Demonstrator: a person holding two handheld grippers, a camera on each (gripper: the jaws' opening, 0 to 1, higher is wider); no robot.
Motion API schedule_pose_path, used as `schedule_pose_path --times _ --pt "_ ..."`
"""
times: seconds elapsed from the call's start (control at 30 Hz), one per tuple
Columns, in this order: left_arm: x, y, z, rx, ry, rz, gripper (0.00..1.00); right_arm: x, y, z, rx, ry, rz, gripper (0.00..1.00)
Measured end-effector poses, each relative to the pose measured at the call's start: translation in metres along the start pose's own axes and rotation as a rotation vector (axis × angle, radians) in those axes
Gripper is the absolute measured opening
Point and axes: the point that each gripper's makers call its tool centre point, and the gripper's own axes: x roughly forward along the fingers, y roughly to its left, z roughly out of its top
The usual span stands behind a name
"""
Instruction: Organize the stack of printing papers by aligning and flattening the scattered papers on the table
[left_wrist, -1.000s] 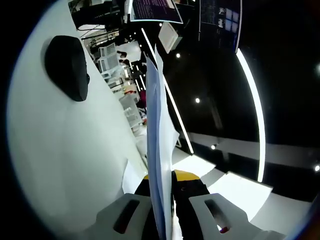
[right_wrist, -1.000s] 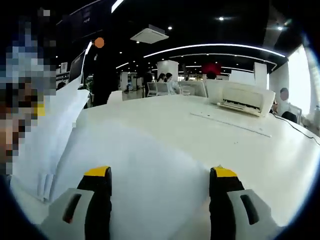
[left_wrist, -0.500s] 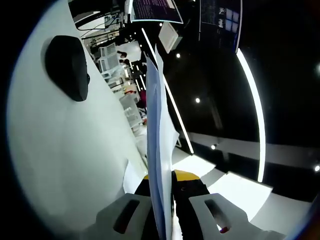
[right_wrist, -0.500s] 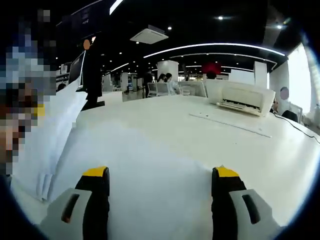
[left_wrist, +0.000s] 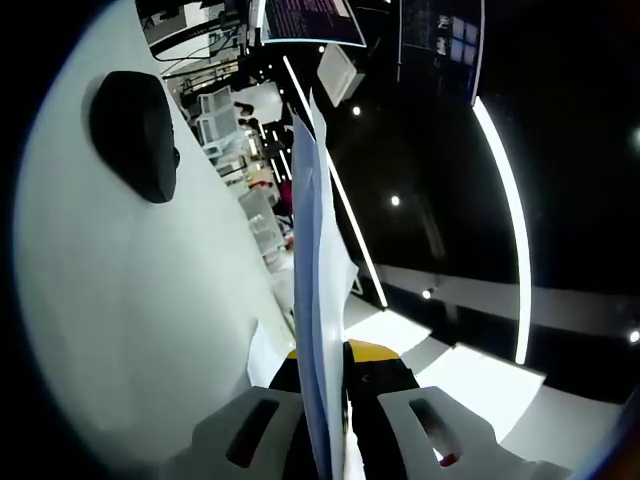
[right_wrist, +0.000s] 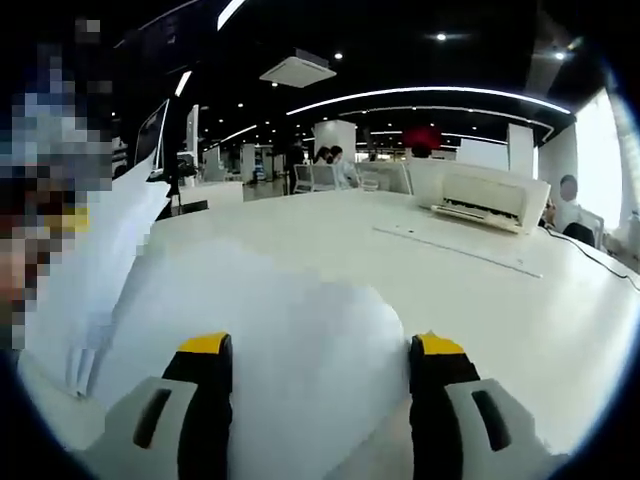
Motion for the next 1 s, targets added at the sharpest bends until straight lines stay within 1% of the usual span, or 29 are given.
schedule_pose_path --times 0.07,0.2,0.37,0.47,0.63,0.8,0.9,1.0 --pt "0.000 0.000 0.000 0.001 -0.001 0.000 0.06 -0.001 0.003 0.000 -0.001 0.000 0.015 0.57" --pt "0.000 0.000 0.000 0.005 -0.001 0.002 0.06 -0.001 0.009 -0.001 -0.005 -0.001 0.035 0.50" --pt "-0.001 0.001 0.000 0.008 -0.001 0.008 0.06 -0.001 0.017 0.002 -0.028 -0.015 0.079 0.35" --pt "0.000 0.001 0.000 0.011 -0.003 0.008 0.06 -0.001 0.022 0.002 -0.045 -0.020 0.098 0.31" --pt "0.000 0.001 0.000 0.005 -0.003 0.008 0.06 0.000 0.022 0.002 -0.053 -0.021 0.103 0.28" --pt "0.000 0.002 0.000 0.002 0.000 0.007 0.06 -0.001 0.026 0.003 -0.097 -0.024 0.090 0.27" --pt "0.000 0.002 0.000 0.003 0.001 0.007 0.06 -0.001 0.025 0.003 -0.109 -0.021 0.082 0.27" --pt "0.000 0.002 0.000 0.004 0.001 0.007 0.06 -0.001 0.028 0.002 -0.117 -0.019 0.086 0.25"
